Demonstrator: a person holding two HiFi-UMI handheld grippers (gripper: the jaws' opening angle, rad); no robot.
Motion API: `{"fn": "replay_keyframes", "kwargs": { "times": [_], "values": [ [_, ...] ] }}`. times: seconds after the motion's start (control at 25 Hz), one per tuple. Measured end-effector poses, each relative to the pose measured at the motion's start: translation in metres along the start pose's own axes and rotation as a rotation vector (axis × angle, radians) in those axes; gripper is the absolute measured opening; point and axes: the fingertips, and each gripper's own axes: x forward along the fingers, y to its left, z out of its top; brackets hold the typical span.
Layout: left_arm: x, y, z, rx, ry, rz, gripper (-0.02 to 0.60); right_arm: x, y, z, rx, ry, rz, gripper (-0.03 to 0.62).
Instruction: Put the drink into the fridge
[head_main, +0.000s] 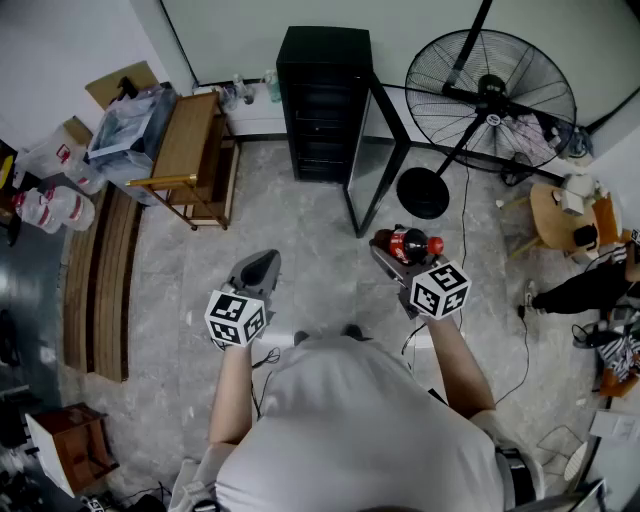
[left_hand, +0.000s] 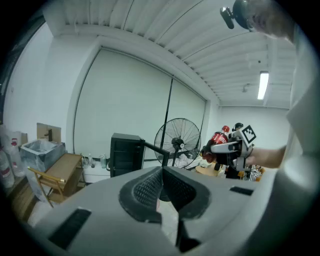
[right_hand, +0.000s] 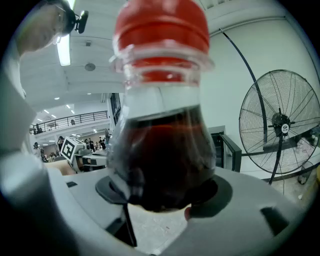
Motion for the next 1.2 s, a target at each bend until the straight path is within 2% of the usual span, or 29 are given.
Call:
{"fn": "replay_keyframes", "kwargs": {
  "times": [0.68,1.2],
  "values": [
    [-0.013,0.014,-0.005,-0.007,-0.006,-0.025,0.009,0.009,0.020,0.002,0.020,-0.019,-0.018,0.304],
    [-0.060,0.051,-0.026,-0.029,0.022,-0.052,0.009,0.030,0.072,-0.007,0.047,-0.037,-0.060,0.304]
  ]
}}
